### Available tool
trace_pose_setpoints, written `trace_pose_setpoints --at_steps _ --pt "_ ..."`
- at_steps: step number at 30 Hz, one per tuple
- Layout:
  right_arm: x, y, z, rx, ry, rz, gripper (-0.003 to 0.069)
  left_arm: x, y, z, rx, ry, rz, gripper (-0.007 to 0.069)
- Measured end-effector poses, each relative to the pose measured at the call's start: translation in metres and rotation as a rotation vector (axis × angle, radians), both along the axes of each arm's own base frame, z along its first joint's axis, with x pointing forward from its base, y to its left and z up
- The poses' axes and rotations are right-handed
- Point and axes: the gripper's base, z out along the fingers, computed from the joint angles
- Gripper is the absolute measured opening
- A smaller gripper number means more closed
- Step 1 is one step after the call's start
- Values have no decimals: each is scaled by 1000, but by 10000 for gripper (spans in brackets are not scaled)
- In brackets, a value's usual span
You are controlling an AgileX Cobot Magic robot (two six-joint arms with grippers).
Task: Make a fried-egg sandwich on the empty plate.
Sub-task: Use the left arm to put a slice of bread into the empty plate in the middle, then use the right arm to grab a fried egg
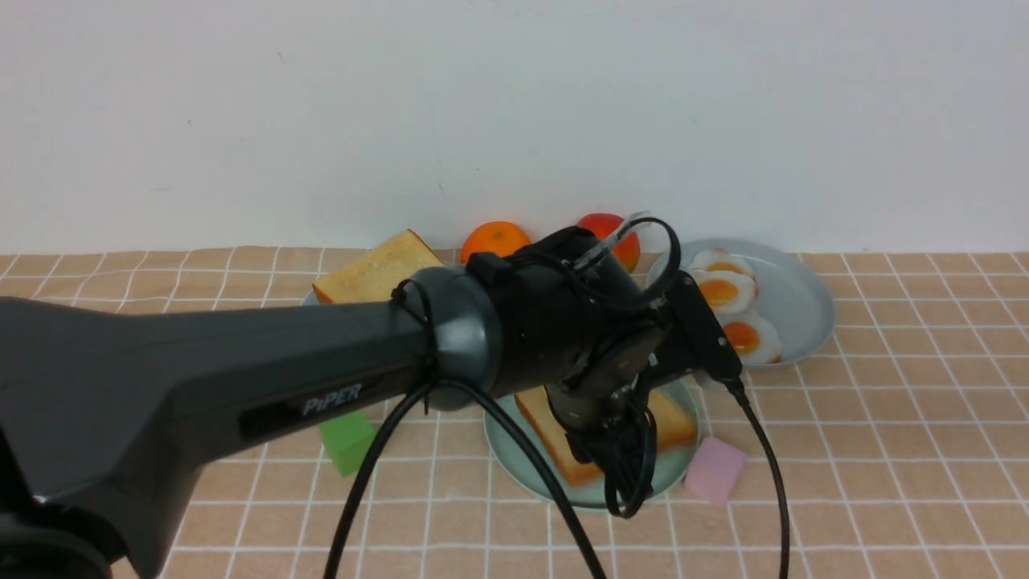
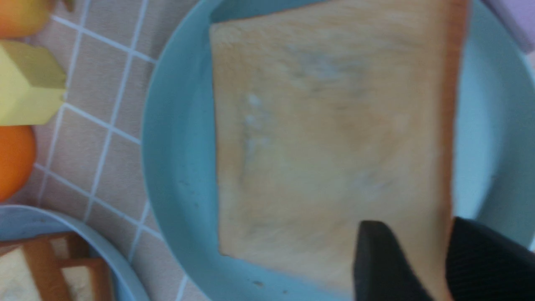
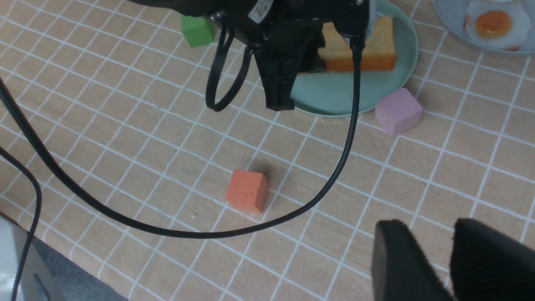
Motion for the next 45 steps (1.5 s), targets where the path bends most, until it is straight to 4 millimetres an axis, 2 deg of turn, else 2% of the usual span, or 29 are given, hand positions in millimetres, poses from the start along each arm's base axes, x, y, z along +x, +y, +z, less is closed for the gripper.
trace_pose_setpoints --at_steps 2,4,8,9,10,11,12,13,14,15,16,17,19,20,21,22,24,25,30,33,34,35,36,38,42,45 --pt "0 0 0 -2 0 -1 311 0 0 0 -6 2 16 347" --pt "1 0 0 1 3 -4 336 0 1 0 -7 12 39 373" --pt "14 2 -1 20 22 -36 347 -6 6 12 -29 46 112 370" --pt "27 3 -3 25 33 -53 342 -11 9 28 -69 44 134 343" --pt "40 4 -6 23 50 -68 333 -19 13 52 -128 42 161 276" --pt "45 5 -8 22 58 -73 332 -20 14 55 -142 46 171 265" --pt "58 7 -11 19 77 -84 325 -26 18 71 -189 44 187 219" --pt "82 10 -18 17 110 -105 320 -39 29 106 -294 42 223 116" --pt "97 12 -23 13 130 -117 318 -50 40 133 -366 32 241 39" --pt "101 12 -23 14 130 -120 317 -52 42 137 -378 28 240 29" --pt "121 15 -31 6 160 -133 316 -64 55 159 -443 14 256 -13" --pt "137 17 -37 2 183 -142 316 -74 66 175 -488 0 263 -13" --pt "175 21 -46 -5 221 -164 316 -99 94 198 -572 -26 270 -13" --pt "191 22 -55 -4 254 -175 316 -110 106 202 -600 -35 269 -13" --pt "208 22 -61 0 278 -188 316 -121 118 203 -629 -41 268 -13" --pt "211 22 -62 2 283 -191 316 -123 121 200 -631 -37 271 -13" --pt "251 14 -75 32 332 -239 316 -150 151 198 -716 -60 274 -13" --pt "263 10 -81 47 348 -257 316 -161 163 194 -759 -68 277 -13" --pt "332 -17 -125 166 447 -366 316 -206 212 173 -1054 -154 249 -13" --pt "363 -26 -158 259 527 -400 316 -215 220 166 -1153 -182 224 -13" --pt "371 -27 -162 282 533 -405 316 -216 221 165 -1166 -183 222 -13" --pt "383 -29 -180 326 570 -414 316 -216 221 163 -1179 -178 225 -13" --pt "385 -29 -182 326 572 -414 316 -216 221 162 -1181 -176 226 -13" --pt "406 -30 -206 402 613 -420 316 -216 221 162 -1206 -160 239 -13" --pt "423 -32 -220 454 646 -394 316 -216 220 162 -1221 -143 254 -13" --pt "426 -32 -214 457 632 -381 316 -216 220 162 -1228 -140 257 -13"
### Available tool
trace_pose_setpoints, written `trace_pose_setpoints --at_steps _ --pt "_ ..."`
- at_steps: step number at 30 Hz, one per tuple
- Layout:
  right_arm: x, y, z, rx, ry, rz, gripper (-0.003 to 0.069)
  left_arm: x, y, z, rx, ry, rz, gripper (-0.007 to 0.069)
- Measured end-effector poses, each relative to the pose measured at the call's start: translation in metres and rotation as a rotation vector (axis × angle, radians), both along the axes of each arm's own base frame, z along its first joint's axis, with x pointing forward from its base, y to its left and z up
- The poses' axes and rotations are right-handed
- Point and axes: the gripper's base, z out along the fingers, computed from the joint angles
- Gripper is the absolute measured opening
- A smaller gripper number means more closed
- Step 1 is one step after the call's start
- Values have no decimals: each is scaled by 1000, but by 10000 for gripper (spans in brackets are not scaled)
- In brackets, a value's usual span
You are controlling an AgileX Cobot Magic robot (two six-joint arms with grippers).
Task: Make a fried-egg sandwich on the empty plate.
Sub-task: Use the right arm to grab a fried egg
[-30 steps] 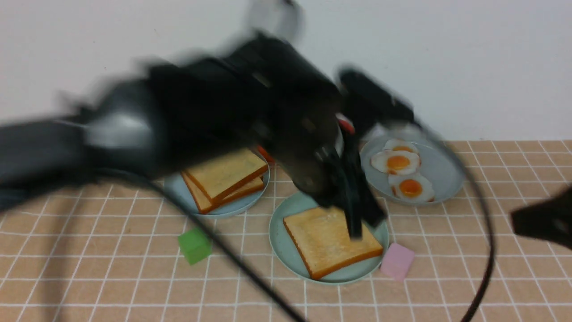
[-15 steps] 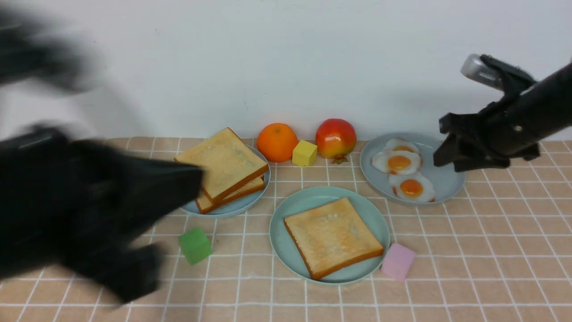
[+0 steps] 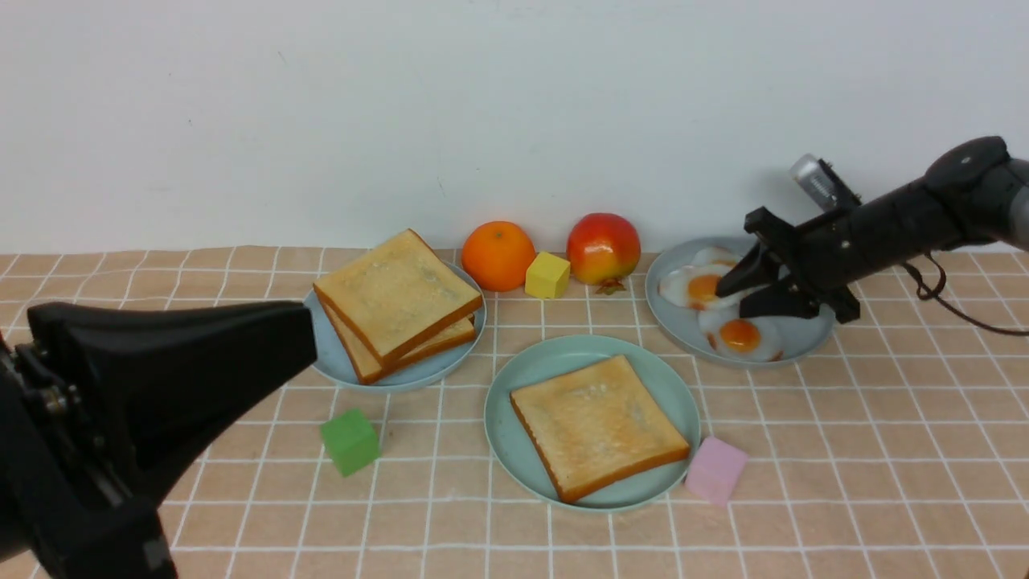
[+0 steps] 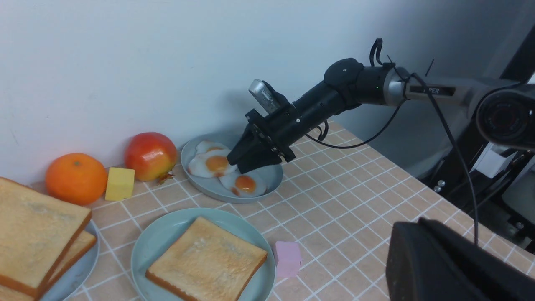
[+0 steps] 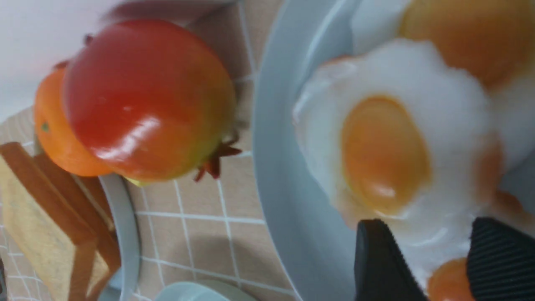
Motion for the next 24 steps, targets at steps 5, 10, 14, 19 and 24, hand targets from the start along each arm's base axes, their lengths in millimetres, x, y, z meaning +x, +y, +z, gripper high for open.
trace_pose_setpoints --at_steps 5,10,14,19,24 --pt "1 -2 2 -22 11 -7 316 0 0 0 -2 1 0 -13" --pt "2 -6 -1 -73 14 -34 316 0 0 0 -2 1 0 -13" --pt "6 -9 0 -79 -16 -79 316 0 0 0 -2 0 0 -13" --pt "11 -11 1 -70 -53 -130 316 0 0 0 -1 -1 1 -13" --pt "15 -8 -3 -25 -68 -142 316 0 0 0 -2 -1 1 -13"
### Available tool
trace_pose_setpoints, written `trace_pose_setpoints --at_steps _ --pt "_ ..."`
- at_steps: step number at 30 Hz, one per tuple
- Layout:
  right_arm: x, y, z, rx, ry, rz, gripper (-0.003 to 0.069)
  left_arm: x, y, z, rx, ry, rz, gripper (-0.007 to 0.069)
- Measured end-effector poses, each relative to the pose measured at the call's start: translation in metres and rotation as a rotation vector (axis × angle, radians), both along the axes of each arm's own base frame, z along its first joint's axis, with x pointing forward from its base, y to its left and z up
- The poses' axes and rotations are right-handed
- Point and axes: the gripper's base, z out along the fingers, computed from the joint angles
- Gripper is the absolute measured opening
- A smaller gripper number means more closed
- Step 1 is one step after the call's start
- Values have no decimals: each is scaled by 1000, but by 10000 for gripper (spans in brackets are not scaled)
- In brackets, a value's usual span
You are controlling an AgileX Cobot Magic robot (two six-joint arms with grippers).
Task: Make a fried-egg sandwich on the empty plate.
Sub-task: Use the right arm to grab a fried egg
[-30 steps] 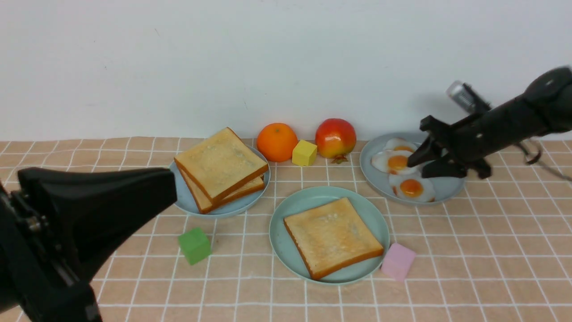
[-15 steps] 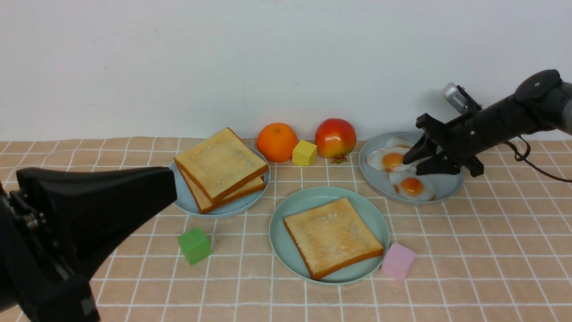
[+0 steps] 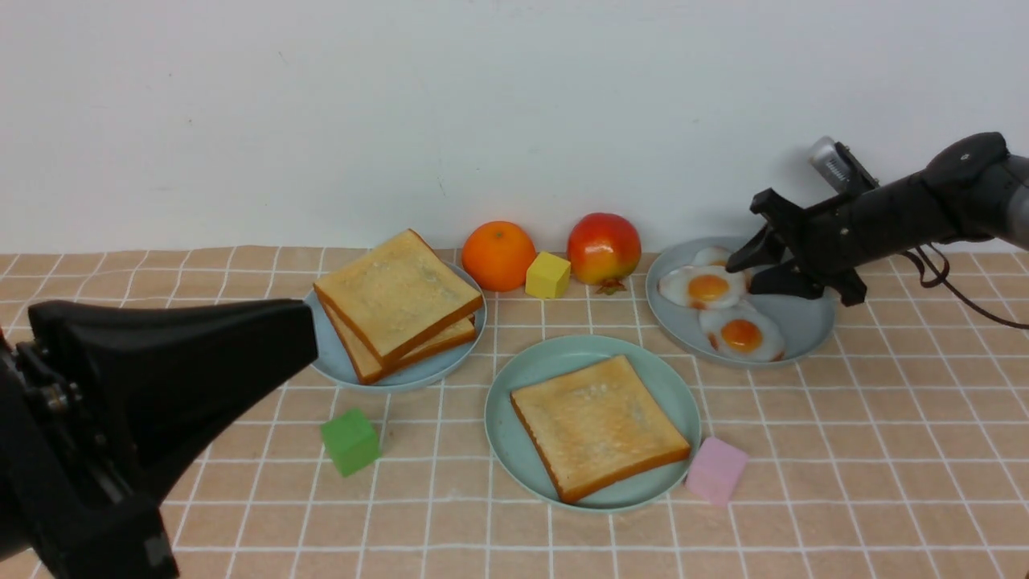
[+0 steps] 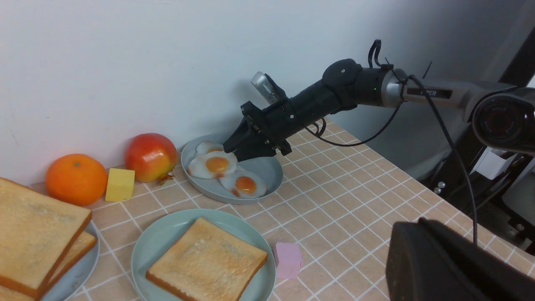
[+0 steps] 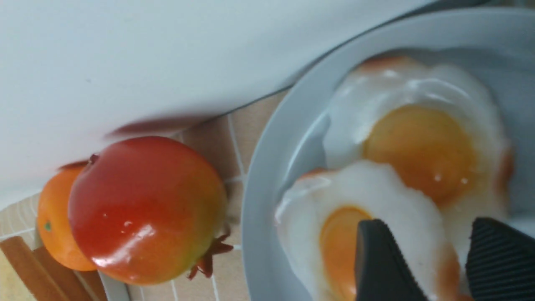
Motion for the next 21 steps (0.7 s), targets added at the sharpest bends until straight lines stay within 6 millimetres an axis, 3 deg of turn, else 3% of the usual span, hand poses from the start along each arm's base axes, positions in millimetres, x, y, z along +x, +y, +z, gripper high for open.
trace_pose_setpoints --at_steps 16,20,21 --pt "2 2 -11 2 -6 18 309 0 0 0 -1 -1 0 -13" --pt "2 2 -12 -8 -12 27 239 0 0 0 -1 -1 0 -13" --pt "2 2 -12 -12 -13 30 188 0 0 0 -1 -1 0 -13"
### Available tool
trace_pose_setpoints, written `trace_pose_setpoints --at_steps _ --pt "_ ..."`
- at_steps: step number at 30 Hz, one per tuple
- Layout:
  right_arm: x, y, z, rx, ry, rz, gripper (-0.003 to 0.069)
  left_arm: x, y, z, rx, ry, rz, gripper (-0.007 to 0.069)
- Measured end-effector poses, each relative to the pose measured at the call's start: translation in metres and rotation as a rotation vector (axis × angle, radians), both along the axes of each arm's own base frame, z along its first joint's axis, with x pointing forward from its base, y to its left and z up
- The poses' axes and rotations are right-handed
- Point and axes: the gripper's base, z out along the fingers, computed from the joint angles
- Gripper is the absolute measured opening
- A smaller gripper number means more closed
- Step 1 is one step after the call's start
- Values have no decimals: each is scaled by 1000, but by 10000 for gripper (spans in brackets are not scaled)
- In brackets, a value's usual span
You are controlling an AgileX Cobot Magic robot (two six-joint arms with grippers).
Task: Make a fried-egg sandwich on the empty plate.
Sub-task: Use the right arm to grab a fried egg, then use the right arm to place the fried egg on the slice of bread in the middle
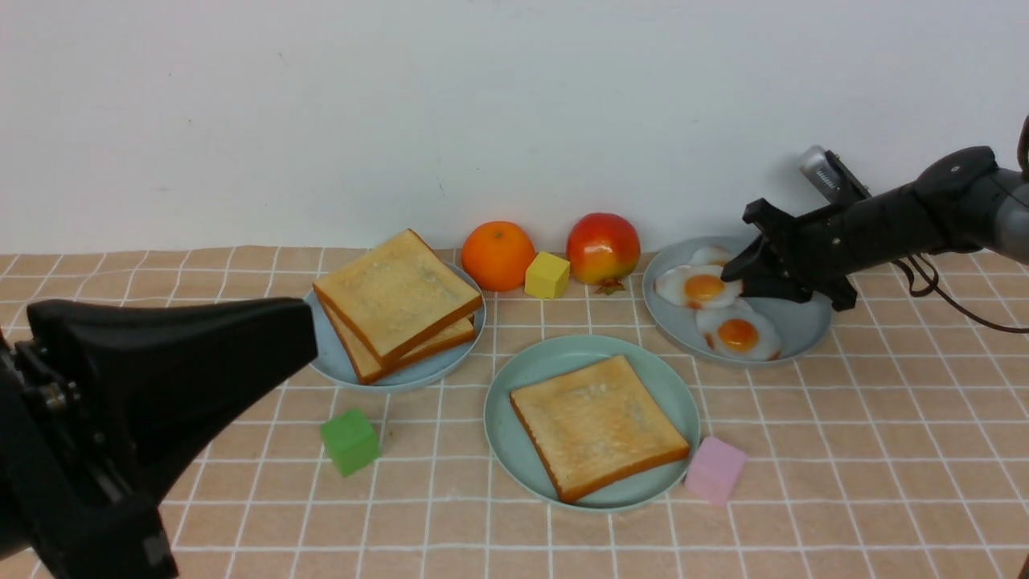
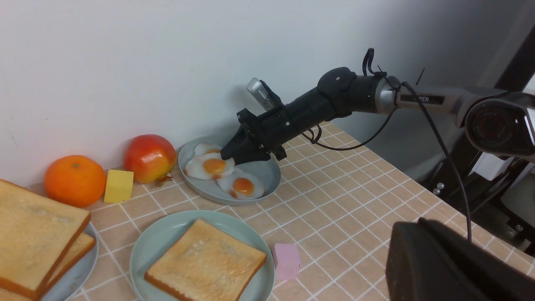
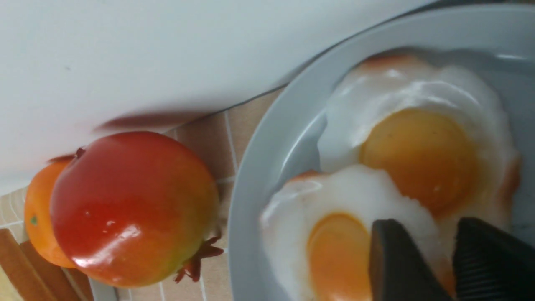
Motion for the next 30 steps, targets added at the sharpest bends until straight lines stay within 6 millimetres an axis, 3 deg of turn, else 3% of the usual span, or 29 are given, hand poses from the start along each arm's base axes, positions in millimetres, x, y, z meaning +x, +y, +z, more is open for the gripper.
trace_pose_setpoints --at_steps 1,5,9,10,13,16,17,18,20,21,23,24,26,28,30 --pt "0 0 0 5 -1 3 137 0 0 0 0 0 0 -13" --pt "-1 1 6 0 -23 28 113 0 0 0 0 0 0 -13" --pt "-6 4 33 -25 -87 95 83 0 0 0 1 -2 0 -13" --pt "-9 4 47 -33 -111 117 76 0 0 0 3 -4 1 -13" --pt "-30 7 111 -49 -204 207 76 1 0 0 19 -18 4 -13" --pt "-57 11 161 -90 -261 296 76 5 -4 -4 51 -3 8 -13" --pt "-62 13 168 -95 -267 307 76 5 -4 -5 56 1 9 -13" --pt "-86 20 196 -126 -297 348 76 10 -9 -12 100 39 14 -13" --pt "-103 27 209 -135 -310 369 76 14 -13 -19 149 81 23 -13" --pt "-124 38 219 -135 -313 395 76 19 -17 -27 202 127 31 -13" --pt "-159 59 216 -115 -274 445 76 27 -24 -42 295 207 44 -13" --pt "-161 59 219 -117 -286 442 76 29 -26 -45 306 216 45 -13" --pt "-194 82 201 -88 -233 465 76 34 -31 -55 363 264 51 -13" --pt "-209 95 188 -64 -220 451 76 36 -34 -59 379 285 51 -13" --pt "-221 112 160 -34 -163 436 76 36 -34 -60 371 300 50 -13"
